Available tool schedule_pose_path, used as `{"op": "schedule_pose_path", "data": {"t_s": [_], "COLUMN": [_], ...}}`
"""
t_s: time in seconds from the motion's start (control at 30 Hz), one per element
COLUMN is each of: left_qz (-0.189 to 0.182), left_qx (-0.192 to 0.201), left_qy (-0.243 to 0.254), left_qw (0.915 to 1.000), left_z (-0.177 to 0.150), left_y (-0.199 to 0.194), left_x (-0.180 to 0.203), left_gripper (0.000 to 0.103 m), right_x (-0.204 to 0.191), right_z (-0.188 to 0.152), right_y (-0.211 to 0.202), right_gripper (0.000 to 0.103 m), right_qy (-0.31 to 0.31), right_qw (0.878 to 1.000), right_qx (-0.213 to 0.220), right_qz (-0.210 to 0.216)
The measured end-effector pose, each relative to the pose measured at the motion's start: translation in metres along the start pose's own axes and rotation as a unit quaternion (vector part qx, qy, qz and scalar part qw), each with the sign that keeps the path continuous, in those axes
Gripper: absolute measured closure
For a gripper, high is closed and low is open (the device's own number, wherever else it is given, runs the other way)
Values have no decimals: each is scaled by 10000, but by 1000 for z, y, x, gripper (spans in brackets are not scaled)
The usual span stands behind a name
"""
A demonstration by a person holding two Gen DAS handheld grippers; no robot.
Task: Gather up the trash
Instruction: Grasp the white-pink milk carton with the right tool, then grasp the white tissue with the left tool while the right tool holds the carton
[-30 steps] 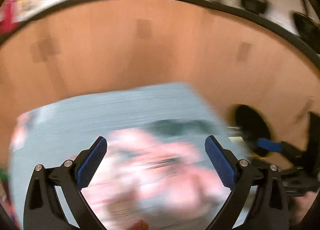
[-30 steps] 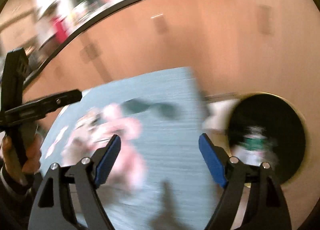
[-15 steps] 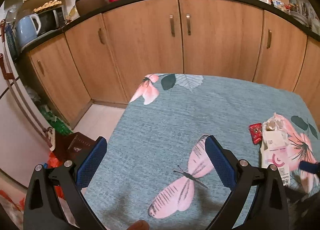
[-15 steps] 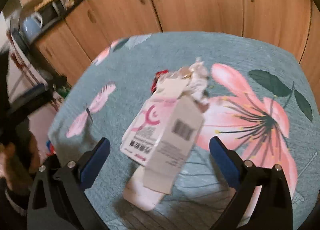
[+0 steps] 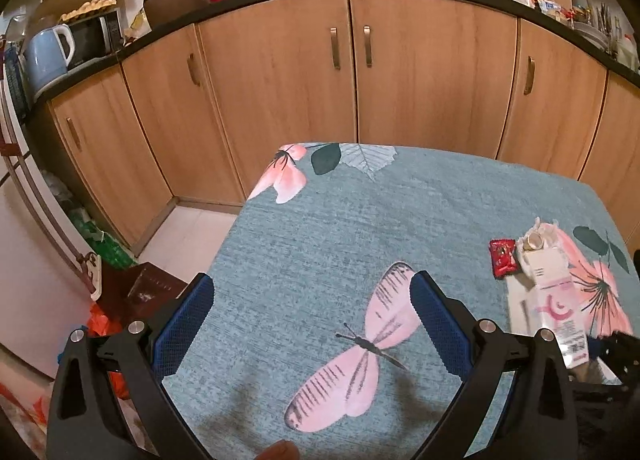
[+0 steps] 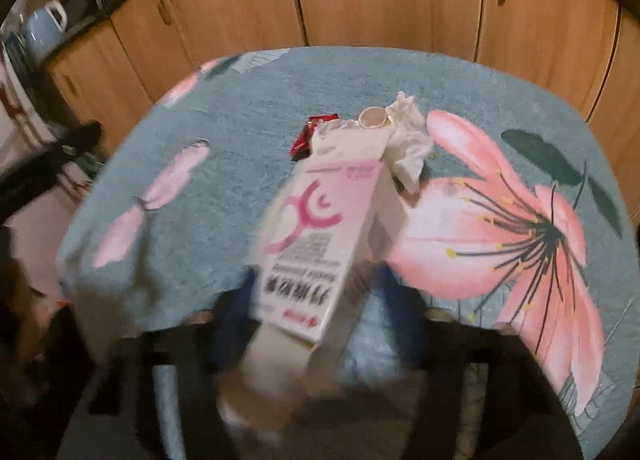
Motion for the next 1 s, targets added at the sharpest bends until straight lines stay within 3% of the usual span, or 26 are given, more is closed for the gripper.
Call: {"op": "schedule_pose_path", "data": {"t_s": [0.1, 0.13, 0.27, 0.37, 0.43, 0.5, 0.57, 0.6, 0.67, 0.7, 0.73, 0.8, 0.83, 0.9, 0.93, 1.0], "left_qz": [25, -17, -22, -89, -118, -190, -218, -319, -559, -677, -714, -726, -780, -828, -832, -961], "left_qx": [16, 13, 117, 101, 93, 110, 113, 100, 29, 9, 16, 43, 88, 150, 107, -22], "left_qy": [25, 35, 253, 323, 388, 524, 653, 652, 600, 613, 638, 706, 738, 734, 698, 537], "left_qw": [10000, 10000, 9996, 9994, 9991, 9984, 9976, 9973, 9966, 9958, 9954, 9949, 9942, 9937, 9940, 9939], "left_z": [1, 1, 3, 4, 6, 9, 15, 20, 28, 34, 37, 43, 47, 53, 55, 57], "left_y": [-1, -2, -7, -7, -7, -8, -5, -3, 0, 1, 2, 2, 0, 0, 2, 6], "left_x": [4, 7, 22, 33, 42, 52, 63, 68, 76, 82, 85, 92, 94, 95, 94, 90], "left_gripper": [8, 8, 8, 8, 8, 8, 8, 8, 8, 8, 8, 8, 8, 8, 8, 8], "right_x": [10, 14, 38, 65, 80, 80, 77, 75, 64, 66, 68, 74, 76, 94, 104, 128], "right_z": [-3, -5, -18, -29, -32, -32, -35, -39, -48, -53, -56, -52, -49, -50, -52, -51], "right_y": [-9, -12, -31, -33, -38, -58, -62, -64, -75, -74, -69, -89, -97, -94, -93, -112], "right_gripper": [76, 87, 91, 92, 92, 92, 92, 92, 92, 92, 92, 92, 93, 93, 93, 93], "right_qy": [109, 215, 768, 1335, 1863, 1751, 1349, 996, 550, 195, 20, 342, 301, 207, 325, 743], "right_qw": [9996, 9988, 9856, 9715, 9423, 9240, 9426, 9600, 9618, 9778, 9847, 9696, 9692, 9821, 9826, 9705], "right_qx": [-11, -25, -35, -135, -19, 143, -131, -242, -276, -378, -500, -267, -141, -273, -311, 5], "right_qz": [260, 448, 1509, 1956, 2782, 3397, 3051, 2607, 2668, 2053, 1669, 2408, 2441, 1853, 1803, 2294]}}
Point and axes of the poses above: each gripper's, at about its wrist camera, not at the fingertips, and y roughly the way its jaws point, x to its right, z to its top, the point moved 4 cm from there along y, roughly the way its jaws point, and after that the axes turned 1 degree about -y, right-handed, at the moved point
